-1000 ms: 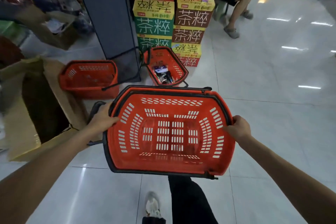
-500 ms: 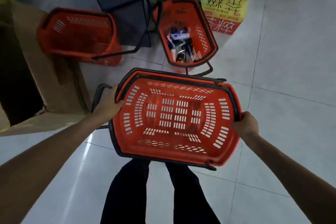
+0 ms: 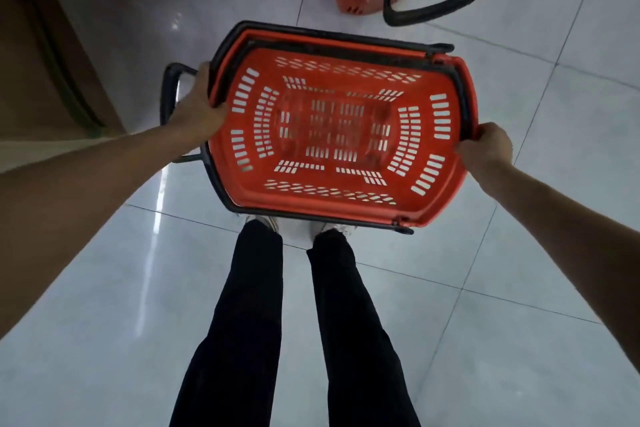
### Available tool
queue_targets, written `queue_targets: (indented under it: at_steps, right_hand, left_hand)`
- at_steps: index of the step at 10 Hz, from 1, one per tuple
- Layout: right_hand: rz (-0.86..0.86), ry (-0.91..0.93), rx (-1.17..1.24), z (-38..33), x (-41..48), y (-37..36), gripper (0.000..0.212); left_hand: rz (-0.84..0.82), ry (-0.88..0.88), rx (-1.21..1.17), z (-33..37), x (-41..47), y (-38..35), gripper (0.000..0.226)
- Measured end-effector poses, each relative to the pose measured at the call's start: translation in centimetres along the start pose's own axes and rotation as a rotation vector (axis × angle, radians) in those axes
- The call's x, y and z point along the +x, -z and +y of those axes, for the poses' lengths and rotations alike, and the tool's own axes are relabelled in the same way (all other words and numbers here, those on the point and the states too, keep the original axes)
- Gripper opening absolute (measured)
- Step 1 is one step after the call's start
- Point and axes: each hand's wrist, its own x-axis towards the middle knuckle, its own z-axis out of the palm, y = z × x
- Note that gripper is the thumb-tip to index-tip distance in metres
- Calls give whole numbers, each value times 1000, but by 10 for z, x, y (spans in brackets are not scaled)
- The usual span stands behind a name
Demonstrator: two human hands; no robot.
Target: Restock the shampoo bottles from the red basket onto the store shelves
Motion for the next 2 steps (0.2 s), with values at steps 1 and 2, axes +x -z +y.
queue_targets:
  at_steps: [1, 2]
  right_hand:
    - [24, -3, 53, -10, 6, 8, 36]
    - [-4, -81, 68, 1, -4, 0, 47]
  left_hand:
    - [-16, 14, 7, 16, 5, -3, 96]
    - [-89, 87, 107, 6, 2, -17, 105]
